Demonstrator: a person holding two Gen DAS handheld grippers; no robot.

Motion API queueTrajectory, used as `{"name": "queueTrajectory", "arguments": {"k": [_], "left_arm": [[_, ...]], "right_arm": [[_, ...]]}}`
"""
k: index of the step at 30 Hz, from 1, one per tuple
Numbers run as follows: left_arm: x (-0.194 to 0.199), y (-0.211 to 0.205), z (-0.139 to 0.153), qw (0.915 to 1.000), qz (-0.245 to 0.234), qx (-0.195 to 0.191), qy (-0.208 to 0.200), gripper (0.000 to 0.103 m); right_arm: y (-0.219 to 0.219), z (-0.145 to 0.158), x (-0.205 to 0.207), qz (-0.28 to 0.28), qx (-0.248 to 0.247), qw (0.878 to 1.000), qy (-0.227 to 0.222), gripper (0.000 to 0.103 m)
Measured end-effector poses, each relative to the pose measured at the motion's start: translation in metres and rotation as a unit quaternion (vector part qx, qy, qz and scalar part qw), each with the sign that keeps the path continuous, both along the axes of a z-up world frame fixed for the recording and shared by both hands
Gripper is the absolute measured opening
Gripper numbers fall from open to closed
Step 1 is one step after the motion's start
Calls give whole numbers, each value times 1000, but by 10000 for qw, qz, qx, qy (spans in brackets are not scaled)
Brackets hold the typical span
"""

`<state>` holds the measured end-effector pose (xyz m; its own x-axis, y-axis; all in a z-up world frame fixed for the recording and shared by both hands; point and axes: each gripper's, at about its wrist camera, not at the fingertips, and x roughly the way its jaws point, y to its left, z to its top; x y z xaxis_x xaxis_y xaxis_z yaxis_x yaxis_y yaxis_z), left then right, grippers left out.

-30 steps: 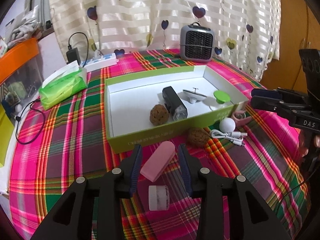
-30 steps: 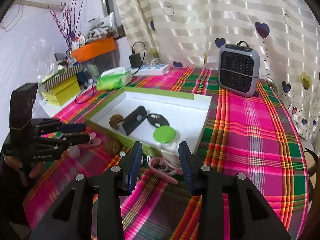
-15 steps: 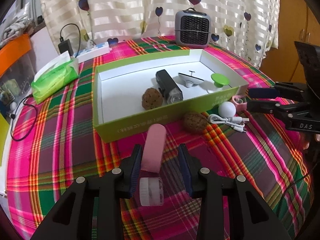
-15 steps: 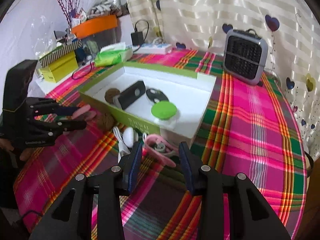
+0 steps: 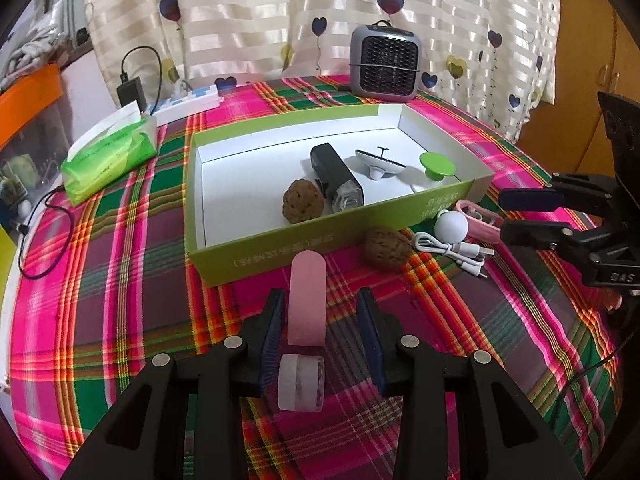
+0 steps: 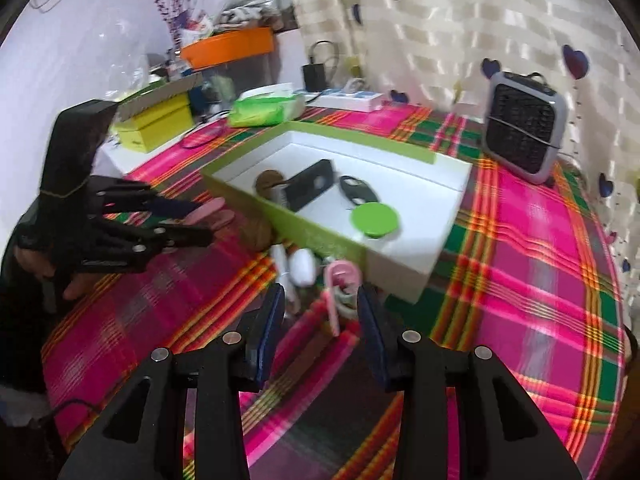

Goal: Organize objects
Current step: 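Close left gripper on pink bar while right gripper closes on pink plastic clip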

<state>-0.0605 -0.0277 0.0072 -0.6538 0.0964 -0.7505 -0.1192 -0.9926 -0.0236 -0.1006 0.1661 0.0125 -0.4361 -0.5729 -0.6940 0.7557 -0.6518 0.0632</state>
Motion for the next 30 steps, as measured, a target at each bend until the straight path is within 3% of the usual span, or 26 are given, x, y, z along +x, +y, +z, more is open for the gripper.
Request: {"name": "queueTrajectory", "arguments": {"k": [10,12,14,16,30], "left_arm": [[-5,-2,-4,9999,88,85,-68,34],[-6,-2,-5,9999,126,68,-81,25],[-6,-3,-5,9998,184,59,-75,16],[-6,-4,-5,9997,207,71,-64,16],[10,1,14,9986,-1,282,443,16]], "right_arm": [[-17,-12,-13,-215,563,9981,-116,39],[-20,-14,-11,-214,674,9975,-70,38],[-20,-15,-11,-233,735,9970,-39,29],[-19,-15,-12,-270,729,9970,-22,24],[-16,0,3,-107,247,9993,261,24]]}}
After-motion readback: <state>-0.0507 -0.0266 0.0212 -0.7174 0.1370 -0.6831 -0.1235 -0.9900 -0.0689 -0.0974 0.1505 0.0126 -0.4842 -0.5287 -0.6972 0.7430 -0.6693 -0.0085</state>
